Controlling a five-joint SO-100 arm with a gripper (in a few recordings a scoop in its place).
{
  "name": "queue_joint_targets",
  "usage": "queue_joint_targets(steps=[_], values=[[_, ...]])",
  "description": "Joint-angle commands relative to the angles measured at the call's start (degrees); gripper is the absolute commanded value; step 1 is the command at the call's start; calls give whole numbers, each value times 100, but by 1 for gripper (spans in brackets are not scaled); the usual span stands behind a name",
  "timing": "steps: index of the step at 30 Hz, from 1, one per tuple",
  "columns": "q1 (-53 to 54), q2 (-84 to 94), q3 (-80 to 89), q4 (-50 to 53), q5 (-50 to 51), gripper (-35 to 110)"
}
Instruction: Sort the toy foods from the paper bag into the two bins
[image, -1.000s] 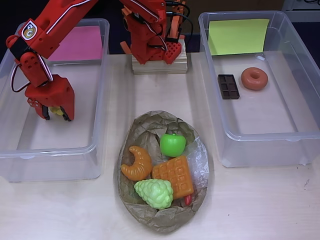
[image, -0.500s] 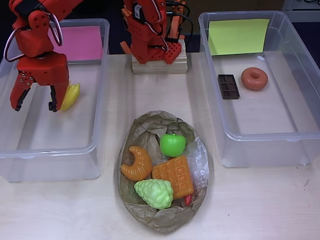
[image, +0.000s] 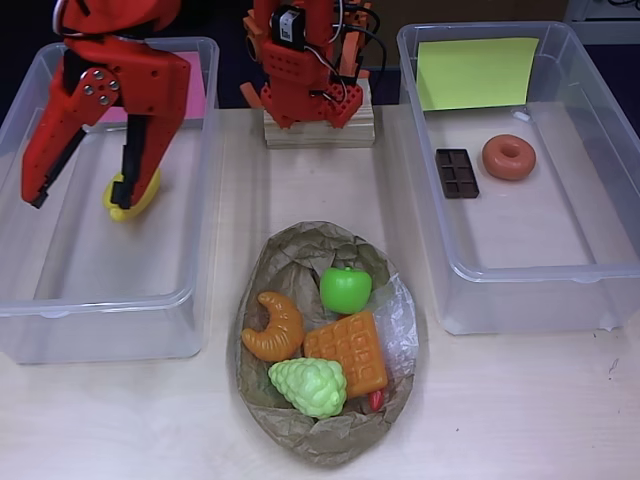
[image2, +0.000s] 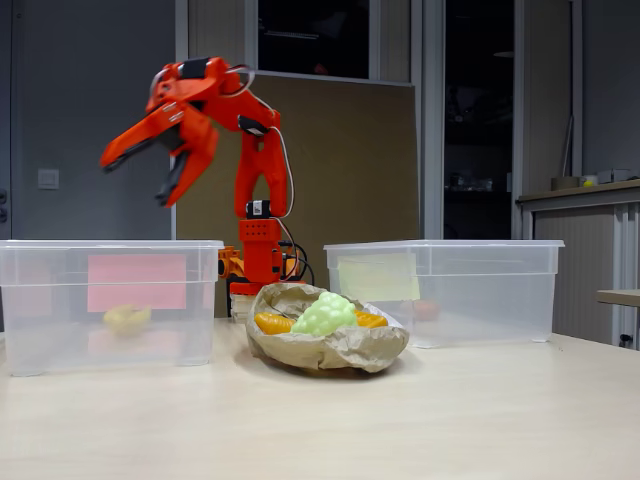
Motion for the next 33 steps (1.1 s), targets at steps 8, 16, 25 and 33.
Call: queue_joint_targets(steps=[8,16,25,33], values=[[-1925,492,782,-360,2654,28],[-2760,-70,1468,-1292,4157,20],[-2883,-1591,571,-1608,3894,22],[-3006,-2830,-457,-1907,2936,36]])
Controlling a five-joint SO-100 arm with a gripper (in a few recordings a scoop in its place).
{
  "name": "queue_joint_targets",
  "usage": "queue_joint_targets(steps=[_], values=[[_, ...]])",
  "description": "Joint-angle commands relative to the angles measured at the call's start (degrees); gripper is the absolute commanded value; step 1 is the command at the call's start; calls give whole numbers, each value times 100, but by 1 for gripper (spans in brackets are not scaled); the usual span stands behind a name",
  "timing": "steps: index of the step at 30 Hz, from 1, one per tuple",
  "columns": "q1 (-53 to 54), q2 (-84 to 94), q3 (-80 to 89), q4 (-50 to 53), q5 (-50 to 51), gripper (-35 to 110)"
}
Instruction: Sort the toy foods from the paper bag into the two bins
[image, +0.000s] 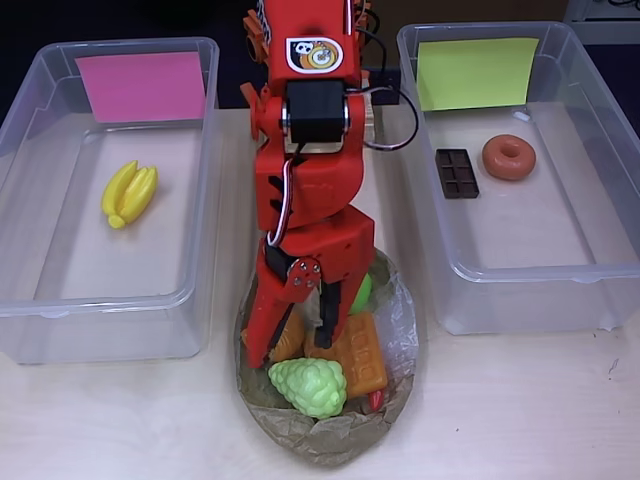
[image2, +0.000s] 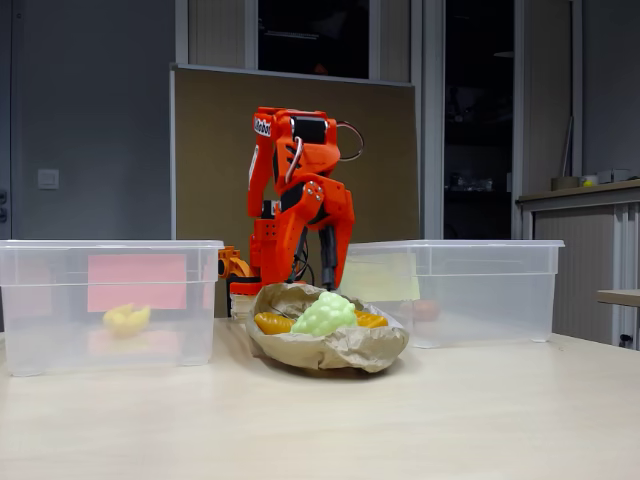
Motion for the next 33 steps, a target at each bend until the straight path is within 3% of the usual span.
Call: queue_joint_targets(steps=[1,8,26,33], values=[[-246,-193,-404,-158,-352,37],[-466,-510,-615,-290,-729,40],[-466,-1028,-642,-387,-325,37],[-352,-949,-1002,193,-369,30]])
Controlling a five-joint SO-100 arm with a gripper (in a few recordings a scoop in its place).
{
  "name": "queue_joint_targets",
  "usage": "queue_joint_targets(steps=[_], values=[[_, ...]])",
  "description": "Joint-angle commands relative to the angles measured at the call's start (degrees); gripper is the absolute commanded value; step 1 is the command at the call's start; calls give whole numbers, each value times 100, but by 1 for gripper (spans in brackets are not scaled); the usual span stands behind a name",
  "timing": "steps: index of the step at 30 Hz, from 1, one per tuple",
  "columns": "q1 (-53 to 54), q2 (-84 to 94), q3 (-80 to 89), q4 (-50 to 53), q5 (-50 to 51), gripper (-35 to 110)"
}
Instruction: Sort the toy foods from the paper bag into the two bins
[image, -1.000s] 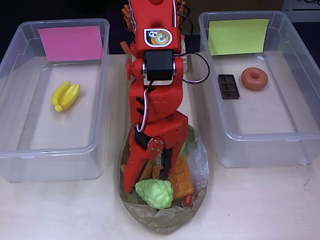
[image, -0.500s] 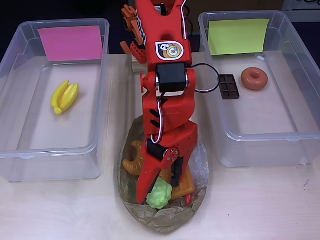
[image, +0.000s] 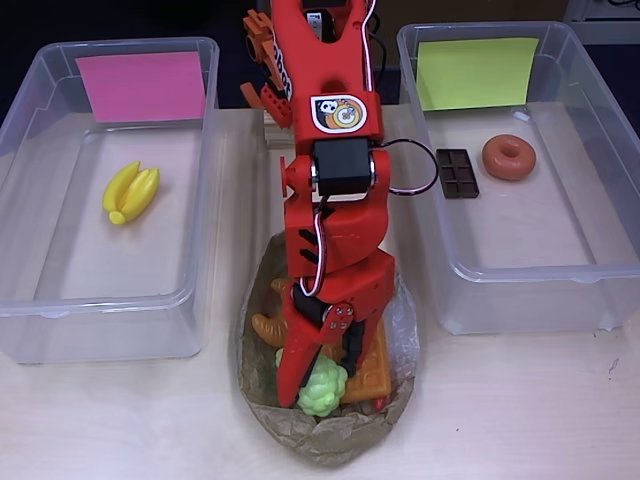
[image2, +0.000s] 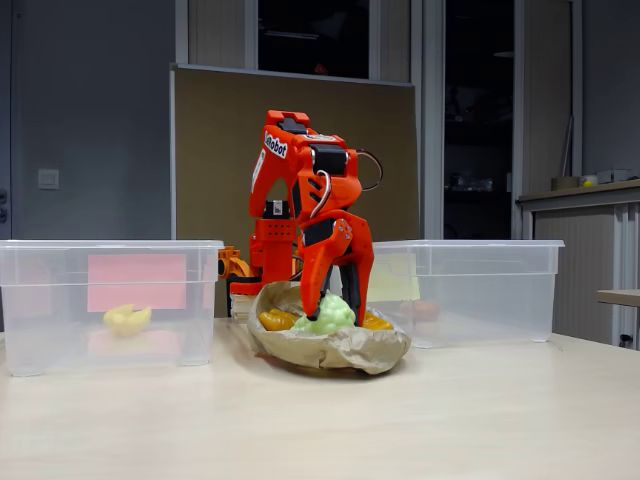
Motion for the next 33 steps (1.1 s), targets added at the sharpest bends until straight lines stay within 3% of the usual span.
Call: queue_joint_targets(steps=[1,4,14,20,25,29,33], values=[[9,211,-299,422,-9,29],[62,343,-475,712,-88,22],[141,923,-1934,2619,-527,22],[475,2382,-2057,3287,-888,22],[1661,3964,-1037,3911,-905,21],[3155,4570,-149,4746,-290,21],[4289,4896,914,4825,202,21]])
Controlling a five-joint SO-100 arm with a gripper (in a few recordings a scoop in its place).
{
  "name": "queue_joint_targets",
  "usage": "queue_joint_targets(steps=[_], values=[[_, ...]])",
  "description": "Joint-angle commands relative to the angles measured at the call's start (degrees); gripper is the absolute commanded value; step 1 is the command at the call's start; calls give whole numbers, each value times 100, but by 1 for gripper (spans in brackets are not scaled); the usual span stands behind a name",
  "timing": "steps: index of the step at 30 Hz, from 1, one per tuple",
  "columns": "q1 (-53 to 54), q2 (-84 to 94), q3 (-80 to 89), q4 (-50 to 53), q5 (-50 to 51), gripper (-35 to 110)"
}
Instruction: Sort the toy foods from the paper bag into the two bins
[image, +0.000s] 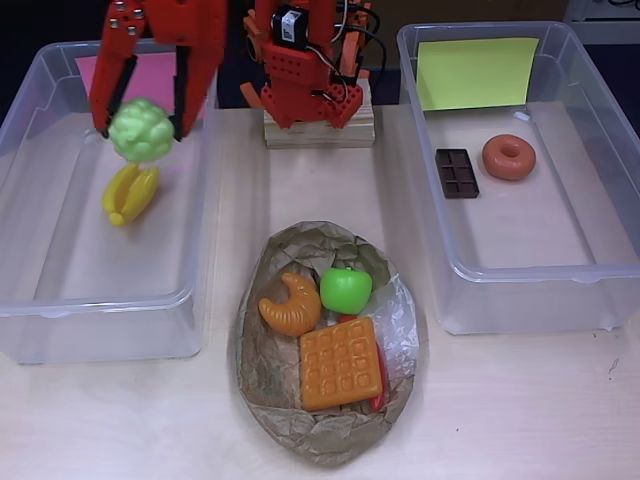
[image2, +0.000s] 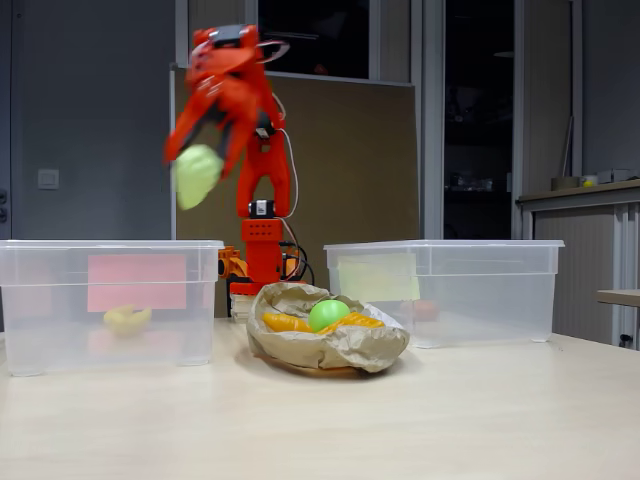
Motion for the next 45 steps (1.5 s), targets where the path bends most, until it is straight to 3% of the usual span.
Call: queue_joint_targets(steps=[1,5,11,18,31,38,45], values=[[958,404,782,70,439,21],[1846,352,1538,53,466,21],[2338,-97,2039,-132,422,22],[2496,-615,2250,-483,290,31],[2566,-1230,2452,-773,97,29],[2593,-1336,2487,-896,-26,42],[2566,-1345,2479,-984,-132,44]])
